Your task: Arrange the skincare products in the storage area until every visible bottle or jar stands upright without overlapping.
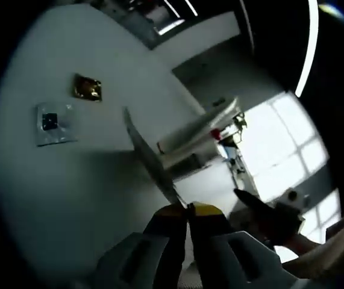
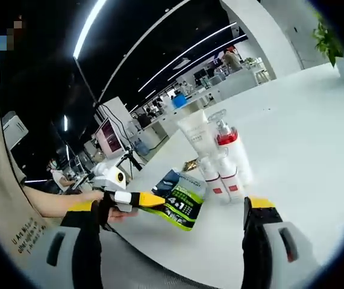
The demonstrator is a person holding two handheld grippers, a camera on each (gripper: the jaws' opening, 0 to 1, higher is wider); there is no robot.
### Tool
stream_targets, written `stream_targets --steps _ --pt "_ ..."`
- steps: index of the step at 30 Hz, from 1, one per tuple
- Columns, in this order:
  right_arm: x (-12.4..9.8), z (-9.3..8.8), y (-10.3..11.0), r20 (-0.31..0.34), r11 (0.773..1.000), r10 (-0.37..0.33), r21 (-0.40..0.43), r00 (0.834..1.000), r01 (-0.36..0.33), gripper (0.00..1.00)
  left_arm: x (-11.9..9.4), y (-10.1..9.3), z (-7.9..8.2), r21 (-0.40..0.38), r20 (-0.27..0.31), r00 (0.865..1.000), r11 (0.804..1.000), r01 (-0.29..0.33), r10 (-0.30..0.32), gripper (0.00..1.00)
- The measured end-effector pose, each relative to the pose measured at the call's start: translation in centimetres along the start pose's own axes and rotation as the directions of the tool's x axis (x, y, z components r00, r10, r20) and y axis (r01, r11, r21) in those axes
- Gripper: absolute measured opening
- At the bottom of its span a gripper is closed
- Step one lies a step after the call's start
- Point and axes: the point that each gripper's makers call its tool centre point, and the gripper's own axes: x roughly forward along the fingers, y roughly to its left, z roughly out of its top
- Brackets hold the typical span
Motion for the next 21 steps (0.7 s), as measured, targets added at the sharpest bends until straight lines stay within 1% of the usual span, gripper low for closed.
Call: stream_targets --steps 1,4,7,11,15,21 --pt "0.0 -0.1 0.0 -0.004 1.000 0.000 -0.001 1.000 0.000 1.00 0.0 0.5 -0.2 0.009 -0.008 1.000 1.000 -0.022 0.022 0.00" --pt "0.1 -0.4 0.0 -0.016 1.000 0.001 -0.006 1.000 -0.001 1.00 0.2 1.3 -0.5 0.032 -0.021 0.998 0.998 -0.059 0.060 0.00" --pt "0.1 -0.4 0.0 -0.018 1.000 -0.004 -0.004 1.000 0.003 1.00 0.1 2.6 -0.9 0.086 -0.042 0.994 0.991 -0.101 0.105 0.00" --pt "0.2 -0.7 -0.1 -0.027 1.000 -0.007 -0.002 1.000 0.007 1.00 0.3 3.5 -1.2 0.124 -0.053 0.989 0.984 -0.129 0.137 0.00" --pt "0.3 -0.9 0.1 -0.039 1.000 -0.005 -0.005 0.999 0.005 1.00 0.4 4.0 -1.2 0.156 -0.060 0.985 0.977 -0.148 0.159 0.00" --pt "0.3 -1.1 0.1 -0.051 1.000 -0.008 -0.017 0.999 0.007 1.00 0.4 5.1 -1.4 0.228 -0.083 0.974 0.956 -0.186 0.209 0.00"
